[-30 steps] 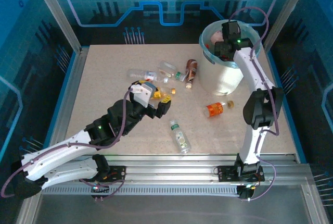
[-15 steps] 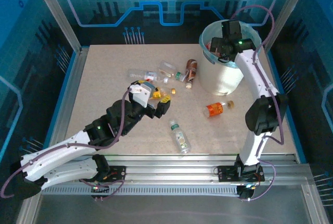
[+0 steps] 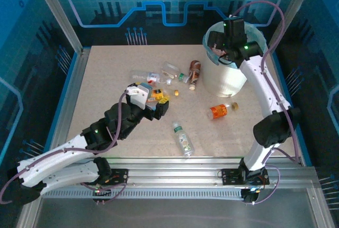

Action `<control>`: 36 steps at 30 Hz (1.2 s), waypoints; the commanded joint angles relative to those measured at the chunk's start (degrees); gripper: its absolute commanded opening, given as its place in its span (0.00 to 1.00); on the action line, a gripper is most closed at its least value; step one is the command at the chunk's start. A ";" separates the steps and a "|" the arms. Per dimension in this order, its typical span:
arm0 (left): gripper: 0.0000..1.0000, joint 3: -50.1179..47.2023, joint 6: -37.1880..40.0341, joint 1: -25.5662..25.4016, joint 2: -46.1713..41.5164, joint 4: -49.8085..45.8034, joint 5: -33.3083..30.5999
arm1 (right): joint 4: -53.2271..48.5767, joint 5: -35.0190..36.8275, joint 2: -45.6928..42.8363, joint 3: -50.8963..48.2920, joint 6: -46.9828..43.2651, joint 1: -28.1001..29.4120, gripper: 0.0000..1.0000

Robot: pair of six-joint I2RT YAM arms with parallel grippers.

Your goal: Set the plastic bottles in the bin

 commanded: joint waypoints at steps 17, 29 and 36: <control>0.92 17.43 -42.46 1.71 20.94 -41.31 18.41 | 0.27 1.02 -28.05 -21.13 -6.02 14.97 1.00; 0.95 18.14 -59.06 -9.55 41.00 -36.14 26.72 | -6.59 2.98 -44.47 -40.93 -7.29 14.59 1.00; 0.98 20.17 -62.47 -12.41 50.38 -37.24 27.91 | -6.07 2.16 -47.96 -43.74 -8.34 13.45 1.00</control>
